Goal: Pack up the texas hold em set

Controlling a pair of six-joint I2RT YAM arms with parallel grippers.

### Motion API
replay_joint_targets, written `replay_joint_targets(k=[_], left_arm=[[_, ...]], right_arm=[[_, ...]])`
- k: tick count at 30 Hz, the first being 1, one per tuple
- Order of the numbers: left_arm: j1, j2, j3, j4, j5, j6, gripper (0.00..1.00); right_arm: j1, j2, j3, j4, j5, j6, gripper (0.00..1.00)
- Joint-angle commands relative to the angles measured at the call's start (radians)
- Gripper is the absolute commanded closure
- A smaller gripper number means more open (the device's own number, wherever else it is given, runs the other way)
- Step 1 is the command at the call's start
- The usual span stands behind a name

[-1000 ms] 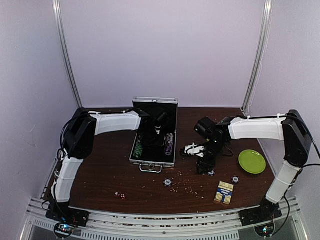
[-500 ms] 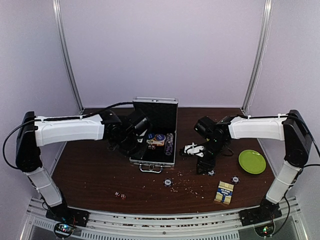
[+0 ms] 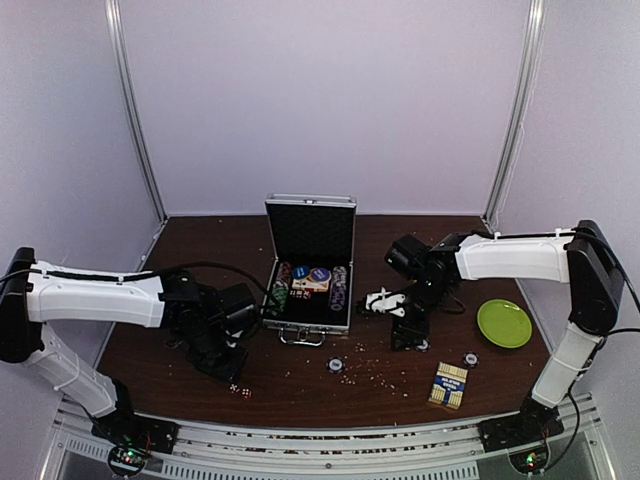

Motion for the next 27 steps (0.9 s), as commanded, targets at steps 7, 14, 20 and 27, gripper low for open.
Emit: replay_joint_targets(k=[7,14,20,27], left_arm=[[0.006,0.111,-0.025,0.075,0.013,-0.073,0.63],[0.006,0.174,-0.046,0.146,0.021,-0.079,0.66],[0.007,0.183,-0.061,0.151,0.017,-0.084,0.76],[0.001,0.164,-0.009,0.047,-0.035,-0.089,0.87]], right_arm=[[0.018,-0.011,0.018,-0.011,0.001,-0.011,0.38],[0.023,-0.008,0.017,-0.01,0.011,-0.012,0.38],[0.022,-0.005,0.018,-0.011,0.013,-0.013,0.38],[0.024,-0.004,0.016,-0.011,0.02,-0.01,0.38]])
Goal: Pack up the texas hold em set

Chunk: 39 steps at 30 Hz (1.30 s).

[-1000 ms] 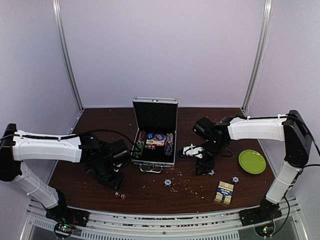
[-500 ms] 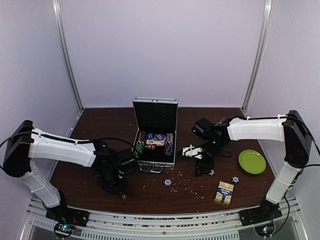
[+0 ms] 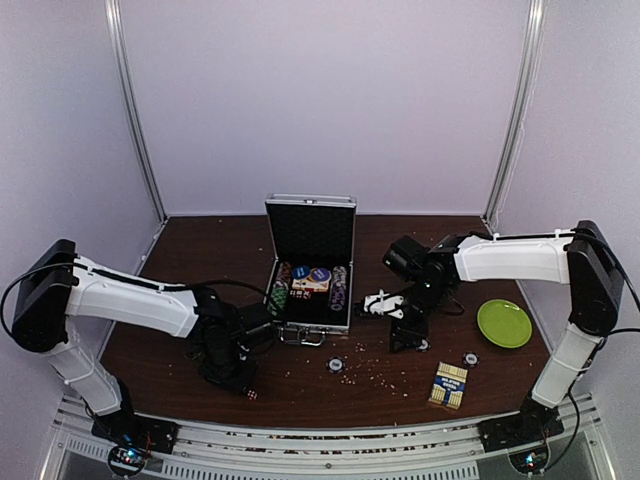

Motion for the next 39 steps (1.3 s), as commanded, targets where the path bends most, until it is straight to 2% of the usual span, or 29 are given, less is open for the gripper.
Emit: replay_joint_targets(k=[1,7,12,21,27,39], left_arm=[[-0.004,-0.02,0.06,-0.15,-0.089,-0.026,0.87],[-0.037,-0.02,0.232,-0.222,-0.156,0.048,0.87],[-0.015,0.098,0.423,-0.19,-0.25,0.155,0.87],[0.098,0.299,0.669,0.008,-0.136,0.222,0.88],[0.177,0.457,0.842,-0.023,-0.104,0.245,0.87],[0.201,0.68,1.085,-0.016,-0.106,0.301,0.88]], right_arm=[[0.005,-0.005,0.016,-0.01,0.019,-0.01,0.38],[0.005,-0.003,0.017,-0.01,0.024,-0.013,0.38],[0.006,-0.002,0.019,-0.005,0.047,0.0,0.38],[0.006,-0.012,0.018,-0.001,0.049,0.006,0.38],[0.005,-0.012,0.018,-0.001,0.048,0.007,0.38],[0.006,-0.005,0.022,-0.007,0.05,0.002,0.38]])
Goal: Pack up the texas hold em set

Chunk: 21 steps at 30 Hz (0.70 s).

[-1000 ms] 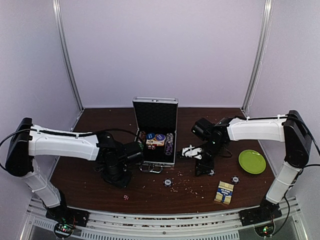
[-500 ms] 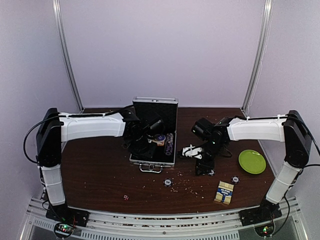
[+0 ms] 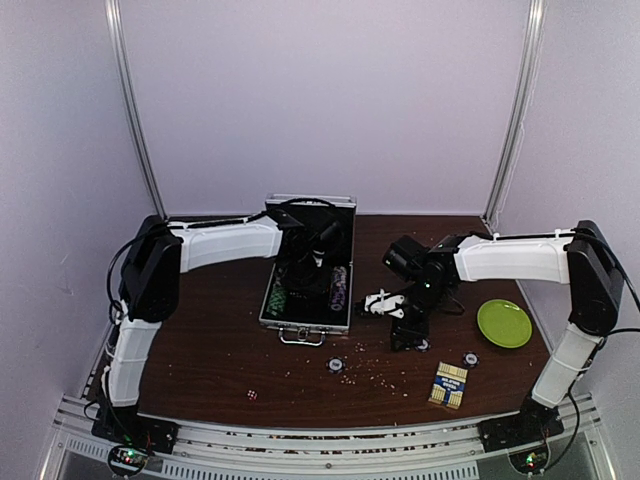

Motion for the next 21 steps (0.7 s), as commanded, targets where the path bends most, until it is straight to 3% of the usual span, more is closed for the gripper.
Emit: replay_joint_targets(k=[1,21], left_arm=[[0.009,0.059,0.08,0.014,0.019,0.027,0.88],[0.039,0.143,0.117,0.014,0.03,0.032,0.87]], right_arm=[[0.005,-0.004,0.021,-0.008,0.017,-0.002,0.38],[0.005,0.01,0.02,-0.016,0.023,-0.01,0.38]])
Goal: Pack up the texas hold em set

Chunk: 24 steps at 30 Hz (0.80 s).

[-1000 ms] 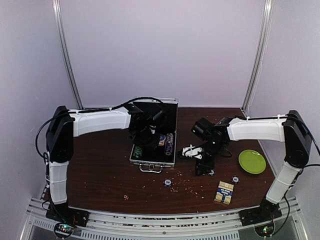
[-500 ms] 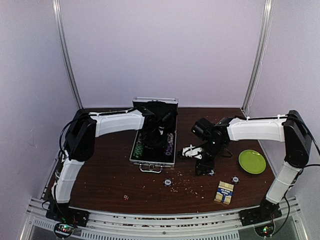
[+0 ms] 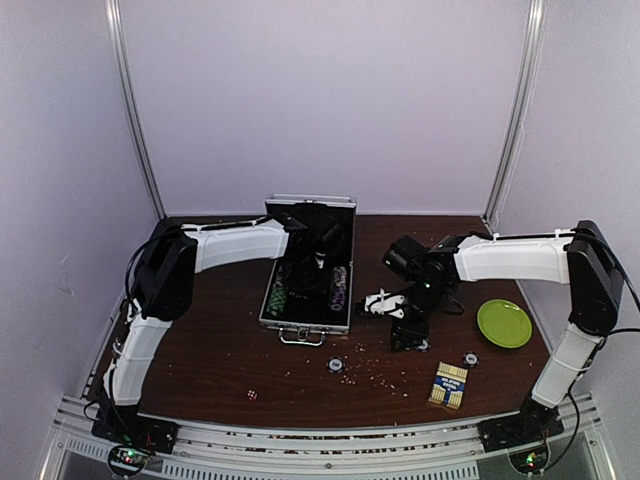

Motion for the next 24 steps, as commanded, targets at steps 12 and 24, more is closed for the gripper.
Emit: replay_joint_targets(k=[12,24], left_arm=[[0.004,-0.031,0.021,0.012,-0.004,0.003,0.75],[-0.022,-0.064,0.016,0.055,0.015,0.019,0.84]], right_arm=[[0.005,0.017,0.021,-0.02,0.02,-0.011,0.38],[0.006,0.022,0.023,-0.022,0.02,-0.01,0.38]])
